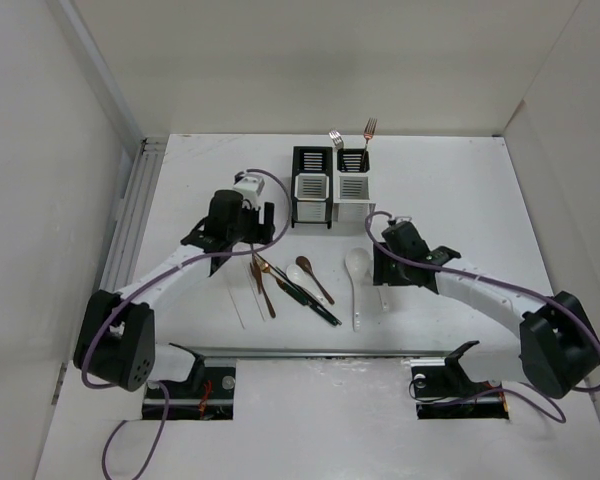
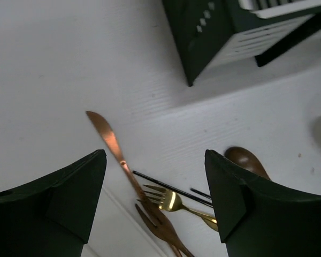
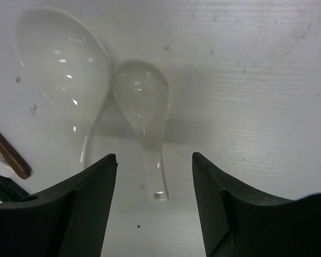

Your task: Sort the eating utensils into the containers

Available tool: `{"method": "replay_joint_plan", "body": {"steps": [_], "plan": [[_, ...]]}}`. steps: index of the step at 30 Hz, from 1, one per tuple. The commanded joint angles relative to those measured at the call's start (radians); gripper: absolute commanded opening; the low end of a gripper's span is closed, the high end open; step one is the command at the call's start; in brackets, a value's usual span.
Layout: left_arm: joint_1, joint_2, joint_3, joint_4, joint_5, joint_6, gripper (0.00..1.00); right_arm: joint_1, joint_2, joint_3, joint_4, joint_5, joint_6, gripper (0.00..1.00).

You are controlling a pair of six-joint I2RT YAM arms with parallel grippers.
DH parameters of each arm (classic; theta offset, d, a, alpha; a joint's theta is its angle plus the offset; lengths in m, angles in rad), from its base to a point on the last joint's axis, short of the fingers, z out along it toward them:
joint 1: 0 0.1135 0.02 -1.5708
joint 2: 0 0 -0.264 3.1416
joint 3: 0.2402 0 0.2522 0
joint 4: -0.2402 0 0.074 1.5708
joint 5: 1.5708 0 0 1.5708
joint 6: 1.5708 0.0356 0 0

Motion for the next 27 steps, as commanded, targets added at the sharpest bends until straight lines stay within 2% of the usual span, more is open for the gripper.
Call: {"method": "replay_joint_plan", "body": {"steps": [1, 7, 10, 13, 16, 17, 21, 25, 27], "plan": [[-0.074, -0.092, 0.001, 0.012, -0.024, 0.059, 0.71, 0.007, -0.012, -0.044, 0.013, -0.062, 0.07, 0.64], [-0.085, -0.164, -0.051, -0.022, -0.046, 0.041, 0.72, 0.017, 0.017, -0.089, 0.088, -0.084, 0.079, 0.64], [-0.085, -0.192, -0.074, -0.031, -0.064, 0.04, 0.72, 0.027, 0.066, -0.08, 0.088, -0.07, 0.079, 0.59], [-0.085, -0.224, -0.097, -0.031, -0.073, 0.031, 0.72, 0.037, 0.151, -0.031, 0.088, -0.059, 0.079, 0.52], [-0.085, -0.25, -0.106, -0.031, -0.093, 0.031, 0.73, 0.037, 0.215, -0.011, 0.088, -0.045, 0.079, 0.38], [-0.085, -0.259, -0.115, -0.031, -0.093, 0.031, 0.73, 0.037, 0.226, -0.01, 0.088, -0.032, 0.093, 0.26], [-0.085, -0.268, -0.134, -0.031, -0.127, 0.031, 0.73, 0.037, 0.212, -0.02, 0.088, -0.008, 0.119, 0.0], [-0.085, -0.268, -0.143, -0.022, -0.136, 0.04, 0.73, 0.037, 0.157, 0.006, 0.033, 0.031, 0.119, 0.0], [-0.085, -0.259, -0.143, -0.022, -0.136, 0.04, 0.73, 0.037, 0.129, 0.078, -0.014, 0.092, 0.119, 0.0]]}}
